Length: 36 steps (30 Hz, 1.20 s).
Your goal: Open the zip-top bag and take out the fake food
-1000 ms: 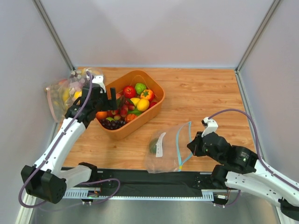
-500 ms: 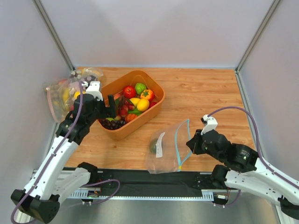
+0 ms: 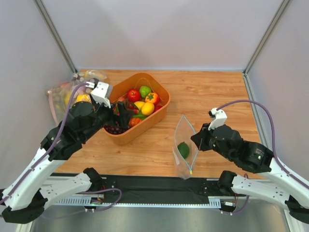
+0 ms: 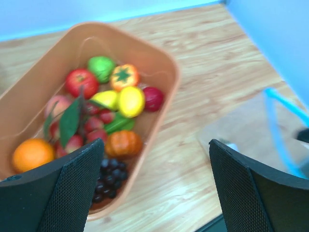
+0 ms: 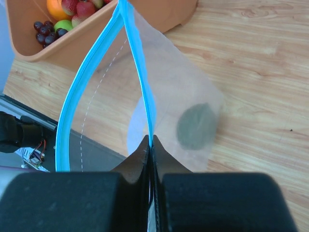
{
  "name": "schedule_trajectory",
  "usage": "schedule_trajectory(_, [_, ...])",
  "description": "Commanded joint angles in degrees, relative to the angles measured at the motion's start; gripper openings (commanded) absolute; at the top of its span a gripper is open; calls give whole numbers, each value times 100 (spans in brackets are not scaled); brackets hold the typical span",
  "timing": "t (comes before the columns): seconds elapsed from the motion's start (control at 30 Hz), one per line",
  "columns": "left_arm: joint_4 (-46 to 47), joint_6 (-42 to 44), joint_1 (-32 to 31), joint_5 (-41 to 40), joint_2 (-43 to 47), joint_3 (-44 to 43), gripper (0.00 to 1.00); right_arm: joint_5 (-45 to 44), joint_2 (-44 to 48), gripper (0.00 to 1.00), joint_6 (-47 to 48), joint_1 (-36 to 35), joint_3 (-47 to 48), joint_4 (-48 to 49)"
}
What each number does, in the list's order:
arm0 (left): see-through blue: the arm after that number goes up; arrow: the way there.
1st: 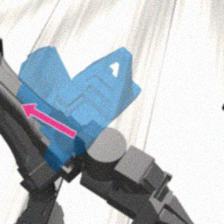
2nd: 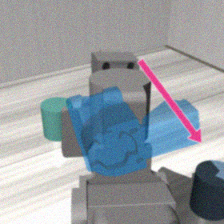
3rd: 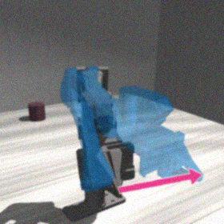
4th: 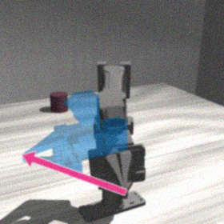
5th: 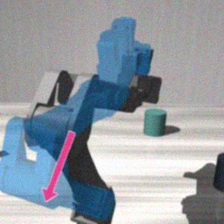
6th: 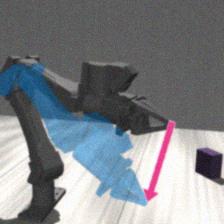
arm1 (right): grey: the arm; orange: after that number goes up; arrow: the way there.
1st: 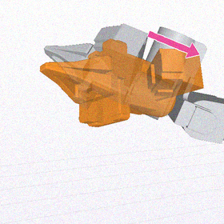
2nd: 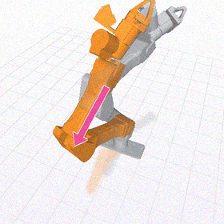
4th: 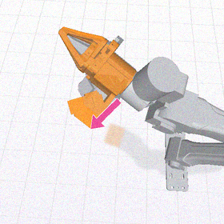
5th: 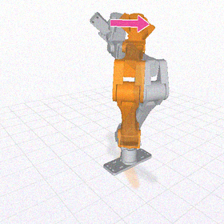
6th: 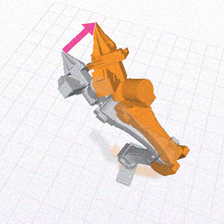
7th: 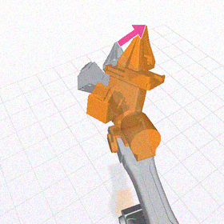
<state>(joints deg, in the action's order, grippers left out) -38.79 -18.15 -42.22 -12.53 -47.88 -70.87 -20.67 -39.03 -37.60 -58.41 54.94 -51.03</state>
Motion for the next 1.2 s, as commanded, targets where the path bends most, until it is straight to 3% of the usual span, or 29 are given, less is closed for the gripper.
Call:
schedule_trajectory(0.0, [-68,-83,-775,-223,-63,-427,96,-140,-87,0,245,-3,246,251])
schedule_trajectory(0.07, [46,-22,-1251,-512,-247,-506,96,-113,-123,0,219,-3,202,330])
schedule_trajectory(0.2, [266,163,-2831,-1119,-871,-883,95,-43,-132,0,131,-4,-35,532])
schedule_trajectory(0.33, [958,93,-3450,-787,-1600,-1157,96,88,-88,0,-1,-3,-360,716])
schedule_trajectory(0.5, [1610,-205,-3548,-444,-1953,-1140,95,265,35,0,-133,-12,-615,831])
schedule_trajectory(0.63, [2277,-461,-3548,-65,-2068,-797,88,239,193,0,-186,-12,-721,761])
schedule_trajectory(0.77, [2454,-610,-3557,-56,-2129,-385,79,212,360,0,-221,-12,-704,673])
schedule_trajectory(1.17, [2727,-909,-3539,436,-2902,20,68,221,466,0,-247,-12,-642,594])
